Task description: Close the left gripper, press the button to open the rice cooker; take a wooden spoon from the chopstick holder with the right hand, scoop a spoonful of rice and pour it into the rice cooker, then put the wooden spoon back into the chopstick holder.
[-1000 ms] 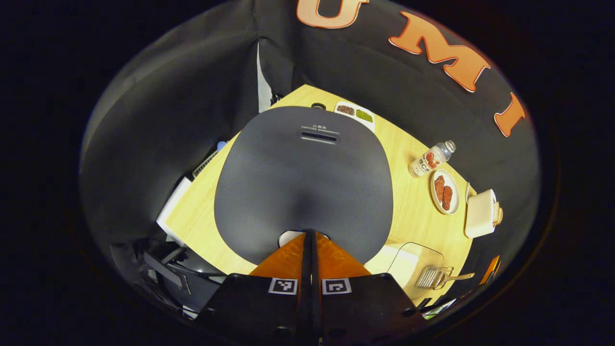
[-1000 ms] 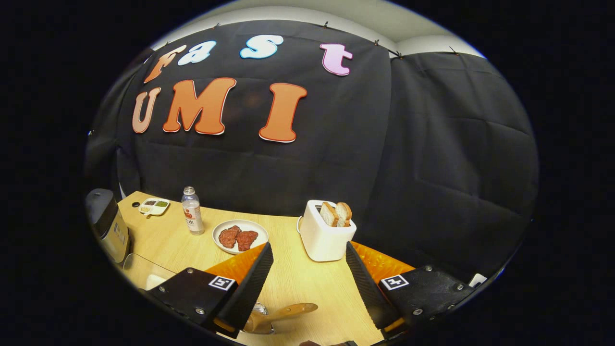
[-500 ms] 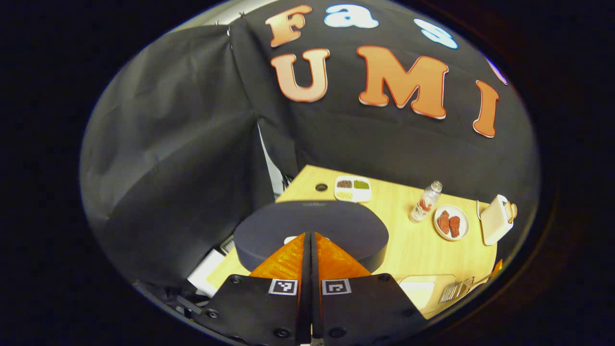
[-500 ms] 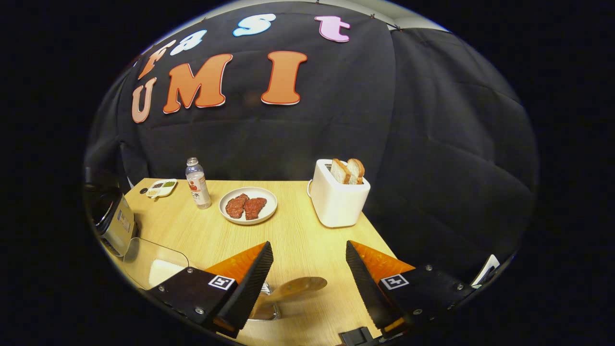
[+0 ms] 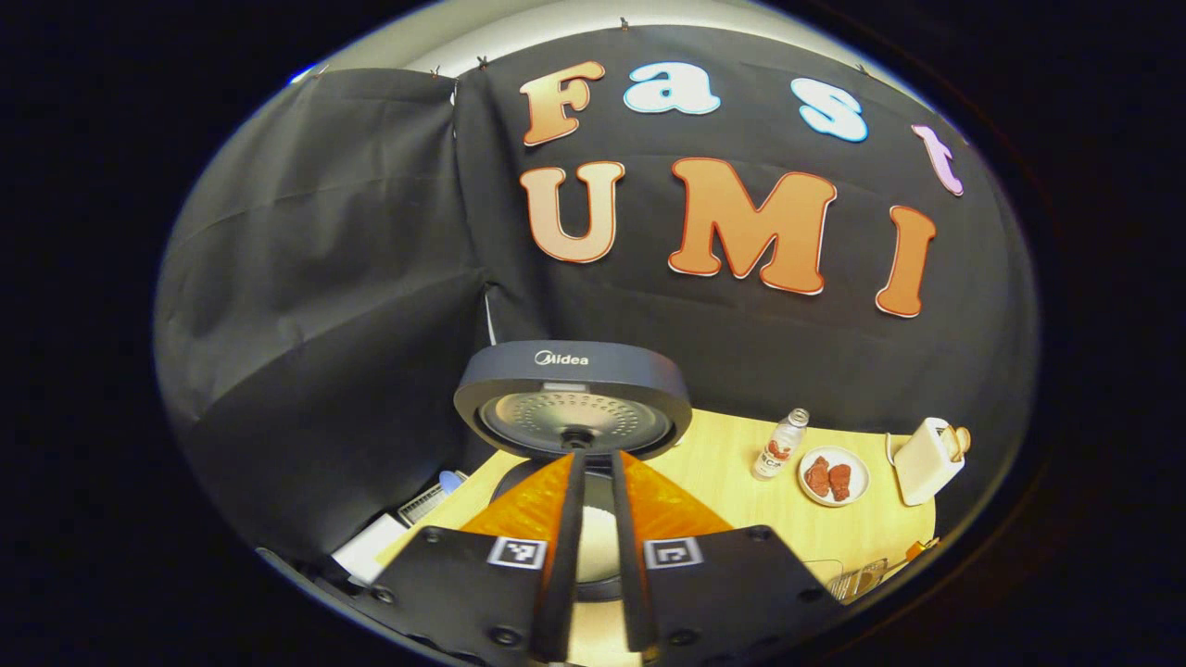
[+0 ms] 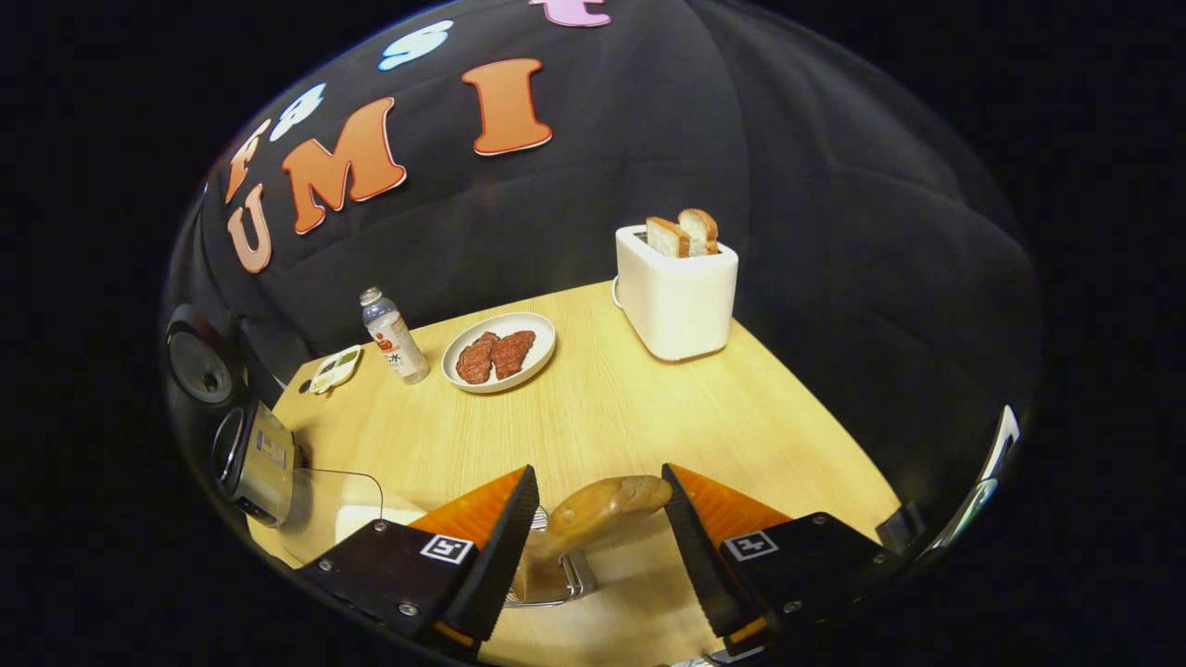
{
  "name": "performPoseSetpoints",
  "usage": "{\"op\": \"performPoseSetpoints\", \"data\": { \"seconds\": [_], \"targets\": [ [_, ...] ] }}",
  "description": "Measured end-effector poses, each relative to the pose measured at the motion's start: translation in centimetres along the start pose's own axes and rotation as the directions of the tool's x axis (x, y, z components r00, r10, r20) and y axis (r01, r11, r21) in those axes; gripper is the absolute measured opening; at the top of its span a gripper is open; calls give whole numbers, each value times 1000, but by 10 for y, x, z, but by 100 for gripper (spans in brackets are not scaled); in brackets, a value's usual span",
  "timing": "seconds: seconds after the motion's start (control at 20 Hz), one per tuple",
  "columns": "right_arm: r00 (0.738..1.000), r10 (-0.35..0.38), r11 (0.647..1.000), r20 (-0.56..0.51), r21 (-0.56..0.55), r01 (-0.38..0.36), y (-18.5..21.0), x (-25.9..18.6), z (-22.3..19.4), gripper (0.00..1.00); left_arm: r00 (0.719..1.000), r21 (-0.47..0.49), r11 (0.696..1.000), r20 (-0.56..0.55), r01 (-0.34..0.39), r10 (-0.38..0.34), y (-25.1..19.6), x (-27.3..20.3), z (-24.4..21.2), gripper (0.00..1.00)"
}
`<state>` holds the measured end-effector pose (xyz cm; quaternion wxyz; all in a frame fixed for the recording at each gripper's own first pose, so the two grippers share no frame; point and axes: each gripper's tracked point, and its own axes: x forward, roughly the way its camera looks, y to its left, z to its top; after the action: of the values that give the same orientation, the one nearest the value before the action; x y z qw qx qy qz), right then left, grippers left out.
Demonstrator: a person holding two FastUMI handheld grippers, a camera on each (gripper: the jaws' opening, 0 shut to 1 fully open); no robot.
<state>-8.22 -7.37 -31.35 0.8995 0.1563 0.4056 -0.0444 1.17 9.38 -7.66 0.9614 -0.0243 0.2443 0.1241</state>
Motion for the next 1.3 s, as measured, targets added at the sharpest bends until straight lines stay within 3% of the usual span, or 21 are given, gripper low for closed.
{"op": "performPoseSetpoints", "data": {
  "seconds": [0.15,0.3,0.45,0.6,0.65,0.7,0.95,1.15,1.3],
  "targets": [
    [997,53,990,-53,137,-46,12,9,-15,74,1000,1,1000,3,7,-7,-3,-3,-2,60],
    [995,95,973,-38,215,-85,18,10,-17,54,1000,13,1000,-4,-4,4,0,-5,-6,65],
    [993,113,962,-29,253,-102,27,8,-15,24,1000,34,999,12,8,-9,-5,-5,-3,67],
    [995,96,957,-20,277,-86,26,2,-17,25,999,47,998,13,41,-42,-14,-3,-6,64],
    [995,96,957,-10,276,-89,29,-1,-16,14,999,54,997,16,49,-50,-16,-2,-6,64],
    [996,93,960,0,265,-90,31,-5,-17,17,998,64,997,25,49,-51,-16,-2,-6,64],
    [992,92,972,85,211,-108,47,-29,16,12,994,112,993,96,39,-50,-10,3,1,100],
    [980,84,985,183,135,-110,68,-56,55,12,978,131,991,204,8,-35,6,2,17,96],
    [966,116,987,233,80,-138,95,-76,73,12,965,128,992,260,6,-39,16,3,21,100]
  ]
}}
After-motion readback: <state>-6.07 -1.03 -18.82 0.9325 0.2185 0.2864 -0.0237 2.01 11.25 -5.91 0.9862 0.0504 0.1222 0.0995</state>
